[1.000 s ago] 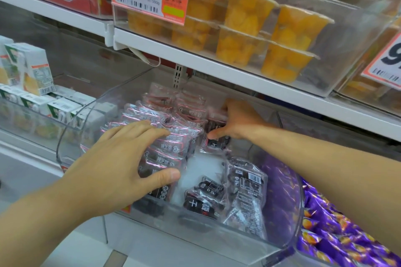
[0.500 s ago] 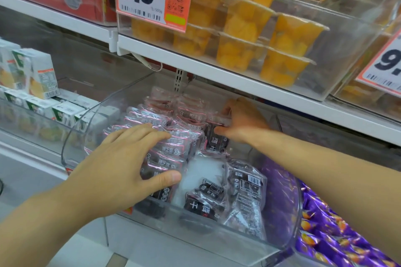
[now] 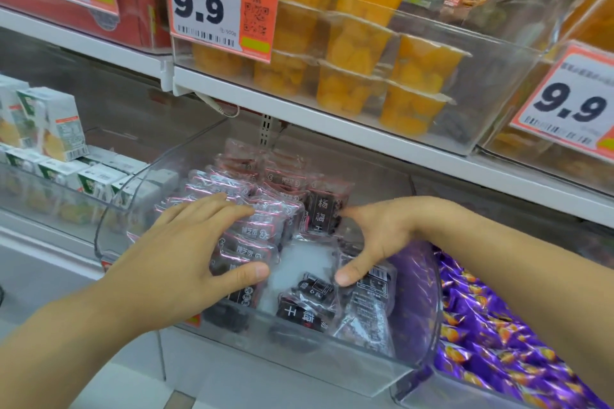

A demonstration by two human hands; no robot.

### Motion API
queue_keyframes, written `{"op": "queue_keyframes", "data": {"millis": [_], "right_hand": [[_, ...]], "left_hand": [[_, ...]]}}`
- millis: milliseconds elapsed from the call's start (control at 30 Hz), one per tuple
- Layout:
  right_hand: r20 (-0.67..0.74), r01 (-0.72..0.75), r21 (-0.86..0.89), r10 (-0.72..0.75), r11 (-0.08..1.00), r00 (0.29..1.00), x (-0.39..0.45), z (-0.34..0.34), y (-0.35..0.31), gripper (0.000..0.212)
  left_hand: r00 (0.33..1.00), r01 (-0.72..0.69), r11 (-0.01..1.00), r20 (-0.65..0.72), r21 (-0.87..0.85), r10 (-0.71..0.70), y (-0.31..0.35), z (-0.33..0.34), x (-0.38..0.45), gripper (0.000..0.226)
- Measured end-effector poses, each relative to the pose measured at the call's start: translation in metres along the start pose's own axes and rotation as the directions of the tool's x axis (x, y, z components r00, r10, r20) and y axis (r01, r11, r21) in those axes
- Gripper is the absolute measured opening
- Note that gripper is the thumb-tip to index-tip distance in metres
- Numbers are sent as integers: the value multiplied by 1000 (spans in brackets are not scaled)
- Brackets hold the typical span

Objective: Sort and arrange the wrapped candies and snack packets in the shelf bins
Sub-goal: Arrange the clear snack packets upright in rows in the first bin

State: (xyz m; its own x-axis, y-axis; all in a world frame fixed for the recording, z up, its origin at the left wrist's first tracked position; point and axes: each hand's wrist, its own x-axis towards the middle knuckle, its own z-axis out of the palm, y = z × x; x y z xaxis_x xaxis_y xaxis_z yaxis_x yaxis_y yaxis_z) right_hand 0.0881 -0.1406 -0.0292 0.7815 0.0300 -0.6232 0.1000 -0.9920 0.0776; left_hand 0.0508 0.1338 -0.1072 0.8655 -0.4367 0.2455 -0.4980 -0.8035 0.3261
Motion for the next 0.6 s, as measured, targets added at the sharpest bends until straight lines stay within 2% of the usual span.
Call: {"op": "queue_keyframes", "data": {"millis": [67,133,200,300,433,533,600], "right_hand": [[118,-1,-77,10,997,993,5,-3,-6,137],[167,12,-141,12,990,986,5,-4,-6,127],[167,38,-115,-18,993,986,4,-4,-2,111],[176,63,-63,-51,996,983,2,-7,2,99],[219,94,-17,-88,995,972,3,-10,3,93],[219,129,-8,-125,992,968,3,-11,4,102],[204,155,49,-162,987,965,3,-11,6,97]], "left_hand": [[1000,14,1000,9,-21,-14,1,-1,-2,97],[1000,22,999,8,-27,-21,2,-2,-3,97],[1000,25,999,1,-29,-25,2,-2,-3,97],[1000,16,1000,-12,-13,-16,3,-2,-2,97],[1000,-2,1000,-30,0,2,1,-2,-2,95],[999,-10,1000,-31,18,10,-1,-1,-1,95],[999,-10,1000,-37,11,11,-1,0,0,95]]}}
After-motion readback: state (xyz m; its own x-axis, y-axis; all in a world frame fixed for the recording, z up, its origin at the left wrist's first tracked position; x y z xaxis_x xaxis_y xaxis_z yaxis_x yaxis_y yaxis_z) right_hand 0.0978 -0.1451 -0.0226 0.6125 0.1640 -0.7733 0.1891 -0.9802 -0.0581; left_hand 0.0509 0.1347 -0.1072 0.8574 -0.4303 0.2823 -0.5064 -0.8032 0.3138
